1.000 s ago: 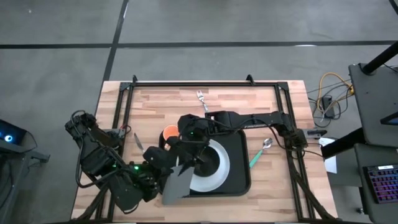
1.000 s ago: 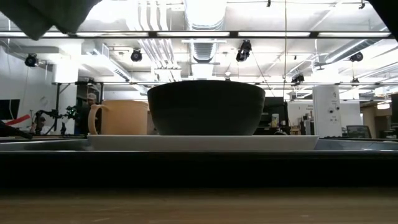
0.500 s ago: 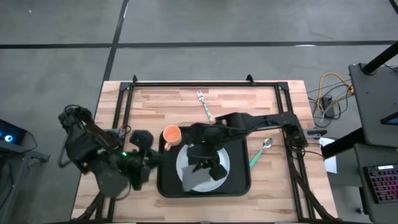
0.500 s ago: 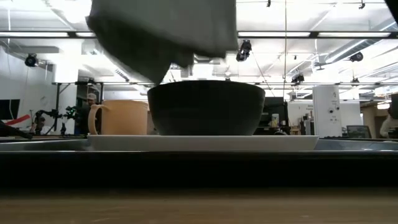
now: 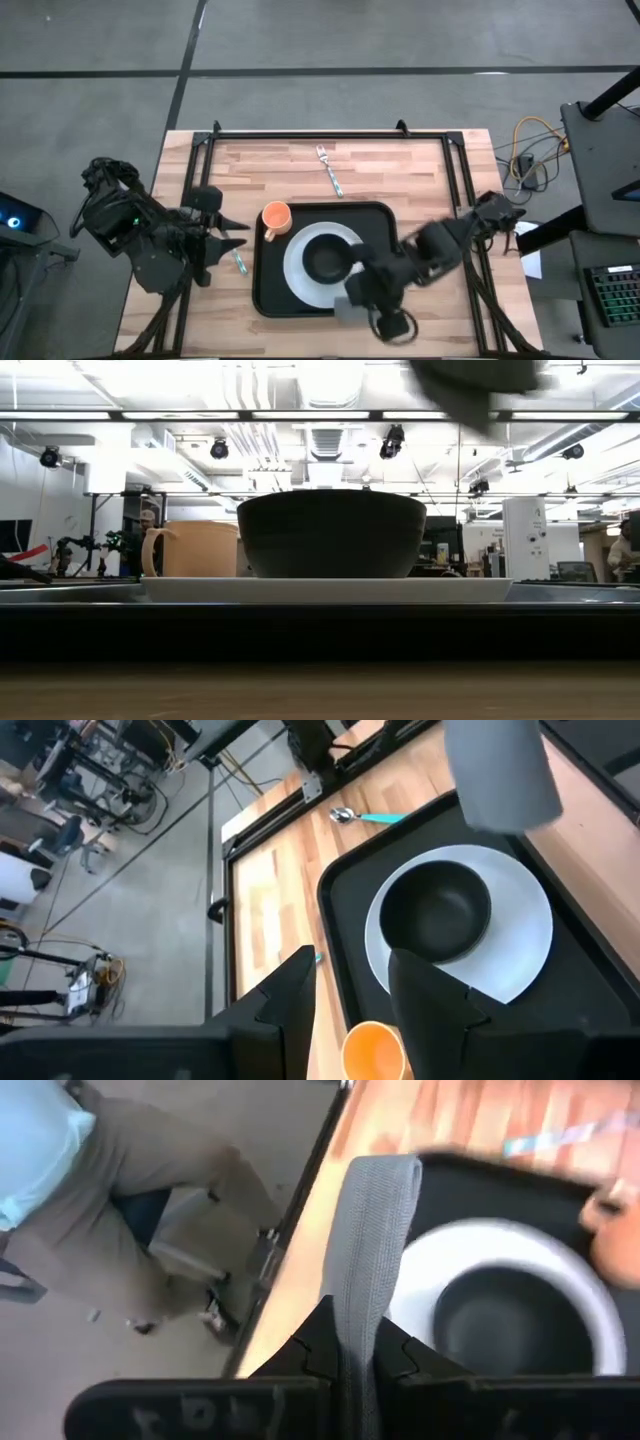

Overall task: Set up tray
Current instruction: Put the gray napkin to the right of the white plate on the black tray

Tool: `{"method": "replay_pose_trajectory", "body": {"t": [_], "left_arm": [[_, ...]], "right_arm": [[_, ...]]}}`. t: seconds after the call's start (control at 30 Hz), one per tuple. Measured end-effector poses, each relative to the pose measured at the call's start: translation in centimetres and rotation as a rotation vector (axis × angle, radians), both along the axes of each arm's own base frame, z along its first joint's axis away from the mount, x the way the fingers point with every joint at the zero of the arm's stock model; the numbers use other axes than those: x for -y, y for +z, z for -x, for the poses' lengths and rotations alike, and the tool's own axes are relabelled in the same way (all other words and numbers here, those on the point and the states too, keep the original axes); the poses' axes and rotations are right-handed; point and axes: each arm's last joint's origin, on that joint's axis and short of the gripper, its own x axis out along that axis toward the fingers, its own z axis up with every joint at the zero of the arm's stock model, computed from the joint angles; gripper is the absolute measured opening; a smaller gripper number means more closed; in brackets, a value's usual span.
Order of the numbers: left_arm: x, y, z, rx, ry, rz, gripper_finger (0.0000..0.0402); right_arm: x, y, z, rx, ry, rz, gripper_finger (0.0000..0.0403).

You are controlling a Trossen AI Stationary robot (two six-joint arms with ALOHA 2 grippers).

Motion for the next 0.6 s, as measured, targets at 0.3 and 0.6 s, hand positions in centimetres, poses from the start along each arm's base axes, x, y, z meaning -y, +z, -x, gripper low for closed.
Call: {"method": "replay_pose_trajectory", "body": {"t": [0.3, 0.6], "left_arm": [[0.2, -0.8, -0.2, -0.017, 0.01, -0.028, 0.011], [0.3, -1.1, -0.3, -0.021, 0.026, -0.014, 0.011]], "right_arm": [[-3.3, -1.9, 2.8, -0.092, -0.179, -0.009, 0.0008], [-0.2, -4.9, 5.0, -0.149, -0.352, 0.015, 0.0008]]}}
